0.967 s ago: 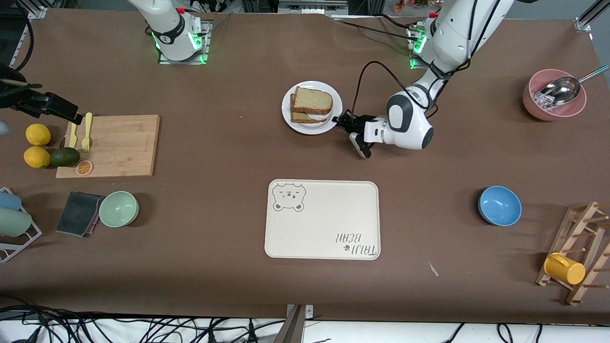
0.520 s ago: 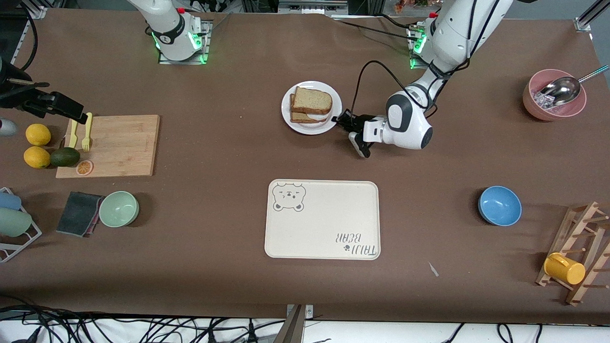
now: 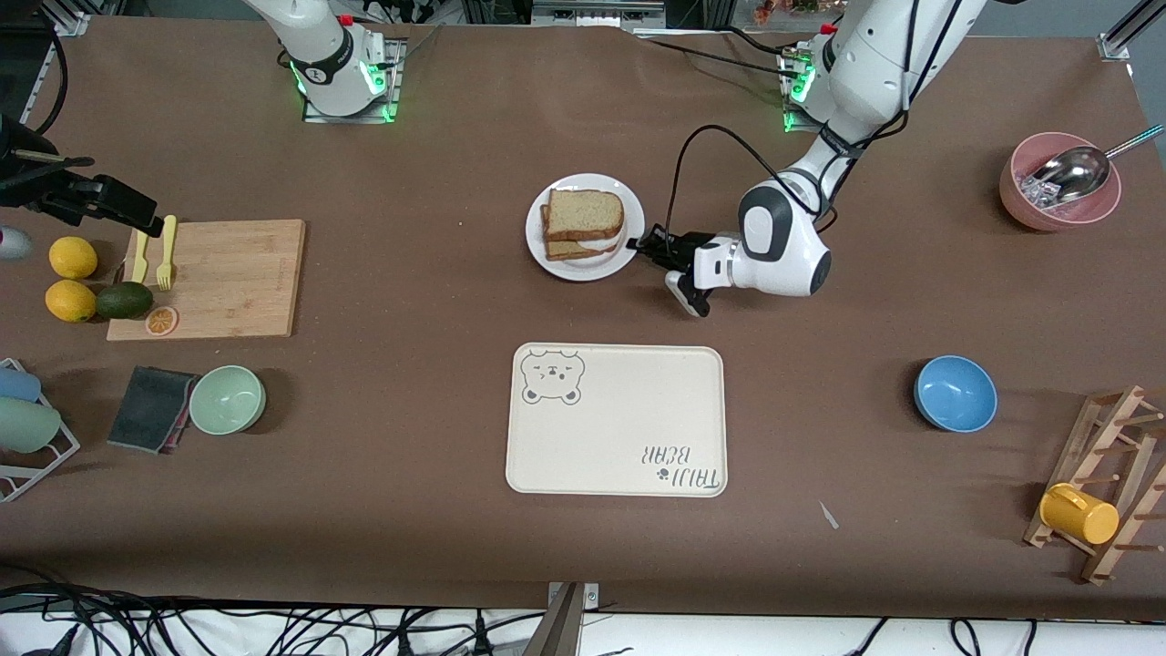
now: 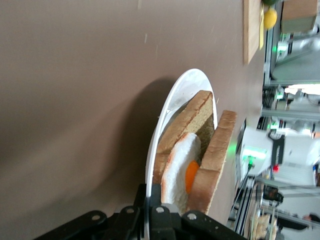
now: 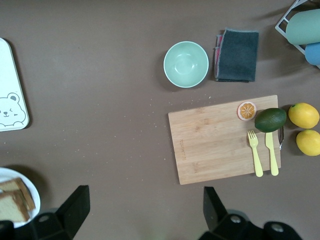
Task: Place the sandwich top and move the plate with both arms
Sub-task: 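Slide the plate with the left gripper onto the bear tray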
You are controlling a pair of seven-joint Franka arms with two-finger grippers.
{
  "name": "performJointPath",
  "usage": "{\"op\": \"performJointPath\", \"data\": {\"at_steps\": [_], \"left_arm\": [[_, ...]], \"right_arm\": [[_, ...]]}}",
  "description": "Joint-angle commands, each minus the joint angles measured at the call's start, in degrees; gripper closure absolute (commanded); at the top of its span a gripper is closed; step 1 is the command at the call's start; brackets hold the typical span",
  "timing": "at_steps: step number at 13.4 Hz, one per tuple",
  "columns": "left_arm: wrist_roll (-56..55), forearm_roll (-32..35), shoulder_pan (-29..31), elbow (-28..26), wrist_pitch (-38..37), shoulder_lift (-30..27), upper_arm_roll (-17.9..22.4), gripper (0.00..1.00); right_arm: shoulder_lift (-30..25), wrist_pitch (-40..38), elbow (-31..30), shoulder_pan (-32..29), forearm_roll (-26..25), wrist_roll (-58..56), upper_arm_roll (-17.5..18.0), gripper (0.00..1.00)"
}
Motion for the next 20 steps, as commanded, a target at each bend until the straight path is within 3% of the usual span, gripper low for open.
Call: {"op": "performJointPath", "data": {"at_steps": [1, 6, 11, 20], "left_arm": [[-6.2, -2.1, 2.1, 5.2, -2.3, -0.9, -0.1, 1.0], [-12.7, -1.0, 9.0, 16.6, -7.3, 0.7, 0.4, 1.0], [-16.3, -1.4, 10.5, 27.4, -7.1, 6.0, 1.4, 1.0], [-18.5, -1.6, 9.6, 45.0, -0.2, 24.4, 3.5, 1.0]], "right_arm": [[0.0, -0.9, 1.0, 0.3, -0.4, -0.1, 0.2, 0.0], [-0.2, -1.7, 0.9, 0.3, -0.4, 0.0, 1.1, 0.0], [-0.1, -0.3, 0.8, 0.3, 0.0, 0.2, 1.2, 0.0], [0.4, 0.6, 0.5, 1.2, 0.1, 0.1, 1.2, 0.0]]}}
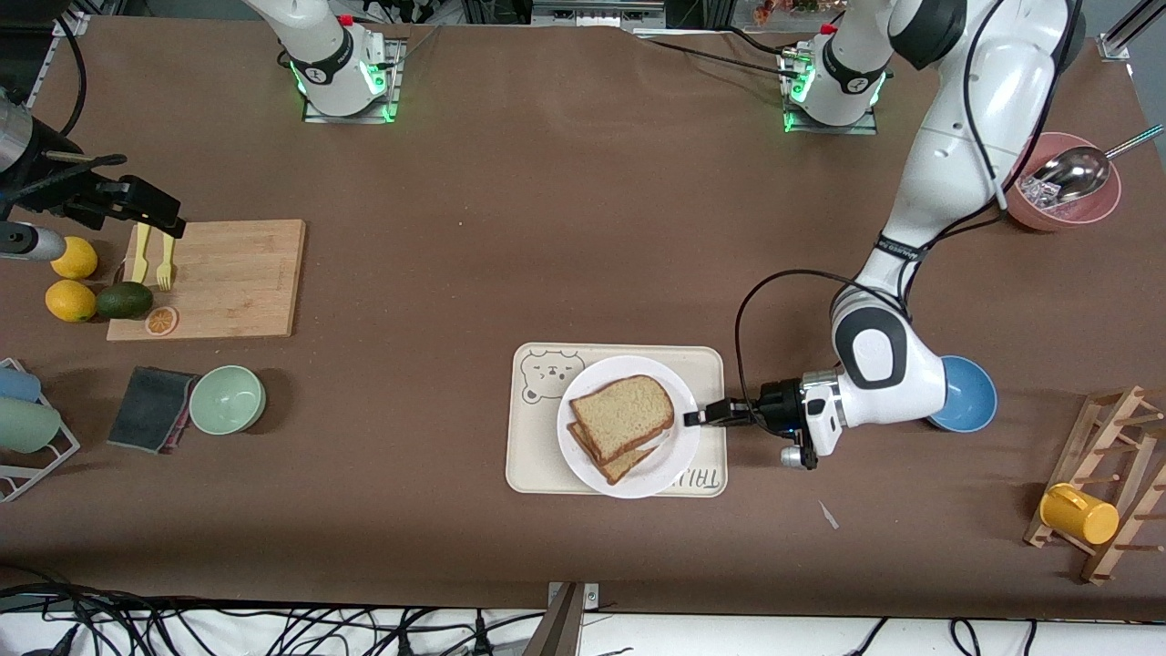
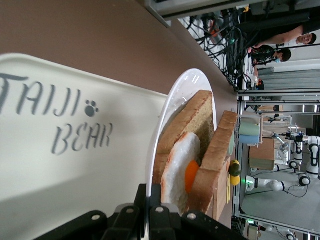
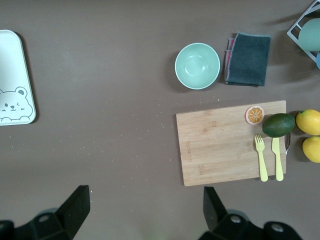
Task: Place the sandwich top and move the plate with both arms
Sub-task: 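Slide the plate with the left gripper onto the bear tray, then open the left gripper and release the plate rim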
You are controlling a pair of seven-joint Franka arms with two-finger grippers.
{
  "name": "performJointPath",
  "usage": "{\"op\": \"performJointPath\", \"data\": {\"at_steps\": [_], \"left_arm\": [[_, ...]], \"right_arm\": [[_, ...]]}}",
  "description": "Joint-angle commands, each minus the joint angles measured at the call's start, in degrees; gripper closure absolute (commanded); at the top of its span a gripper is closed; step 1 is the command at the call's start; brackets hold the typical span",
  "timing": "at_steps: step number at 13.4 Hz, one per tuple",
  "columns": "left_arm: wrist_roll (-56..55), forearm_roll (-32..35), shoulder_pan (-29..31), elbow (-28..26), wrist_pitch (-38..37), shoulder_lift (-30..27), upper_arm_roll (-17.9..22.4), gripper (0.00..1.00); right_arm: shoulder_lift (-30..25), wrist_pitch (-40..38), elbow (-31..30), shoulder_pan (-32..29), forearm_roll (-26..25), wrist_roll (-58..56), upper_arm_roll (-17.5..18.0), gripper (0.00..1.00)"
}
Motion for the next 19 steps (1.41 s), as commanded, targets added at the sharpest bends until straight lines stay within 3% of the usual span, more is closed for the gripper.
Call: {"op": "performJointPath", "data": {"at_steps": [1, 19], "left_arm": [[-1.4, -1.6, -1.2, 6.2, 0.3, 4.4, 0.2, 1.0], [-0.2, -1.1, -3.6, 3.3, 1.7, 5.3, -0.3, 1.0]], "right_arm": [[0.2, 0.2, 0.4, 0.0, 0.1, 0.2, 0.1, 0.0], [0.1, 1.3, -0.4, 0.0, 0.1, 0.0, -0.1, 0.0]]}}
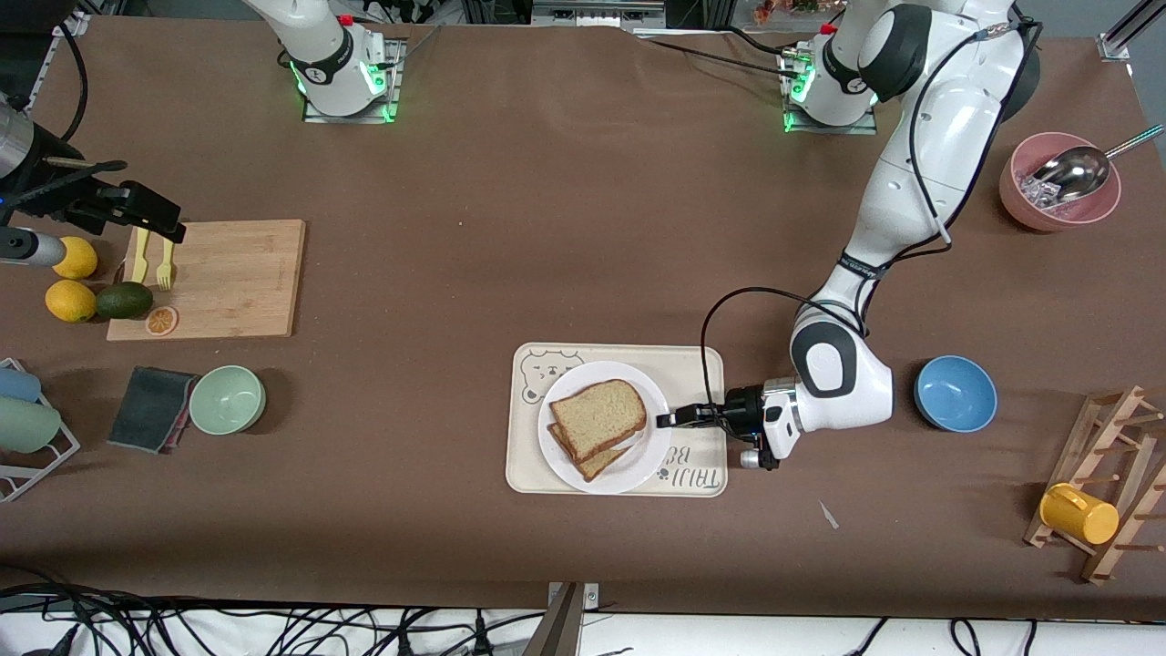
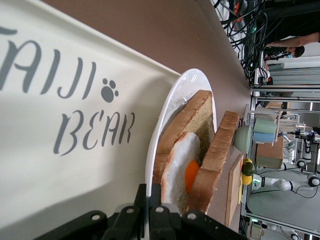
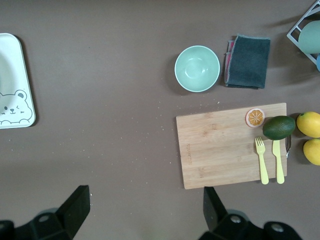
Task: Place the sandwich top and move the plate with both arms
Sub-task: 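Open the left gripper and release the plate rim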
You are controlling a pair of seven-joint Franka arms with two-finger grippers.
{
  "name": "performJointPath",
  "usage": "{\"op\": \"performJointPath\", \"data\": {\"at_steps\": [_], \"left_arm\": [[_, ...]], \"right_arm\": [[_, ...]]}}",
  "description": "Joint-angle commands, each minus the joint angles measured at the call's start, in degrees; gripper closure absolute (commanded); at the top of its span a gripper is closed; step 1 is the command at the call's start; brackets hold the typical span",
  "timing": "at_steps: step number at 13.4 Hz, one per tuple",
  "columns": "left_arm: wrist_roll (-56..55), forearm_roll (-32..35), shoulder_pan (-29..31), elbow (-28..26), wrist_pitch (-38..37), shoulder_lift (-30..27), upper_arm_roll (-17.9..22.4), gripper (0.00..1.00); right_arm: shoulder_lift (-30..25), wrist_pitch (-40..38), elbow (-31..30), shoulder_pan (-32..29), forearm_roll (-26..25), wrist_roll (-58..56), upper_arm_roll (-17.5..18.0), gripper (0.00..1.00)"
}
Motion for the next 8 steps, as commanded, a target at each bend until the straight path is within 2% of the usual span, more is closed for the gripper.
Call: {"op": "performJointPath", "data": {"at_steps": [1, 2, 8], "left_arm": [[-0.7, -1.1, 0.2, 0.0, -0.8, -0.5, -0.1, 0.75], [-0.5, -1.1, 0.2, 0.0, -0.8, -0.7, -0.1, 0.01], [-0.7, 0.1, 0.7, -0.1, -1.6, -1.9, 0.5, 0.0]], "right_arm": [[-0.2, 0.4, -0.1, 0.0, 0.1, -0.1, 0.0, 0.0], [-0.2, 0.4, -0.1, 0.0, -0.1, 0.0, 0.0, 0.0], [-0.2, 0.3, -0.1, 0.0, -0.3, 0.0, 0.0, 0.0]]}}
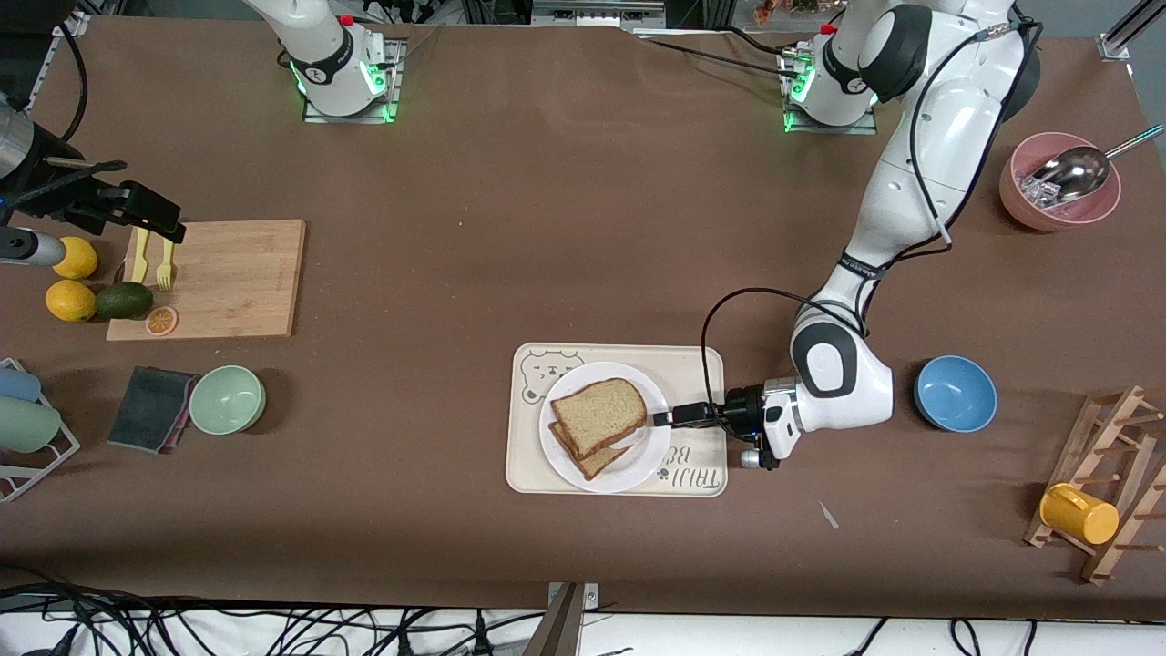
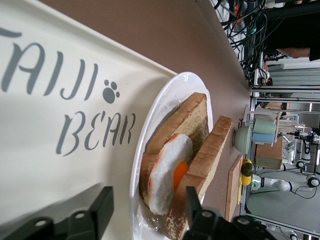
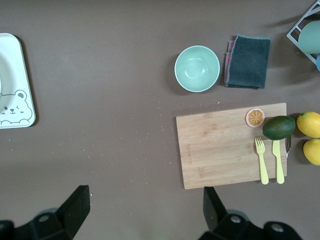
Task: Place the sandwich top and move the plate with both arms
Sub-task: 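Open the left gripper and release the plate rim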
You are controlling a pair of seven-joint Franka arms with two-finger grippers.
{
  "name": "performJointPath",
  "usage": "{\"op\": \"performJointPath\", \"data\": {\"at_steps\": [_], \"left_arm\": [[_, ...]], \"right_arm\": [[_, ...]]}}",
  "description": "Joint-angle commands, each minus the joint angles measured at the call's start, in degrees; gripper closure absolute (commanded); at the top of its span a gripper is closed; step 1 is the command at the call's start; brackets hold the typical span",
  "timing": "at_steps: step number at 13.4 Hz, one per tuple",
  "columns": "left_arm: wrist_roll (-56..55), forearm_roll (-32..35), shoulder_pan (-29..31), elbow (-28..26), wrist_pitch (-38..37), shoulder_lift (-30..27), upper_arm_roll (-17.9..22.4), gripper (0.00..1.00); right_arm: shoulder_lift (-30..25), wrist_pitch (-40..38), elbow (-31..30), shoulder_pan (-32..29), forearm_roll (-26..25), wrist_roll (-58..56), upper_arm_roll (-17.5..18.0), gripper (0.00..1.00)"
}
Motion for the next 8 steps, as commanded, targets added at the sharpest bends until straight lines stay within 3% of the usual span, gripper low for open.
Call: {"op": "performJointPath", "data": {"at_steps": [1, 6, 8], "left_arm": [[-0.7, 3.1, 0.8, -0.3, -1.4, -2.6, 0.4, 0.0], [-10.0, 20.3, 2.4, 0.2, -6.4, -7.8, 0.6, 0.0], [-14.8, 30.5, 2.5, 0.5, -7.5, -10.2, 0.6, 0.0]], "right_arm": [[-0.2, 0.2, -0.1, 0.0, -0.3, 0.0, 0.0, 0.0], [-0.2, 0.3, -0.8, 0.0, -0.2, 0.0, 0.0, 0.0], [-0.2, 0.4, -0.8, 0.0, -0.2, 0.0, 0.0, 0.0]]}}
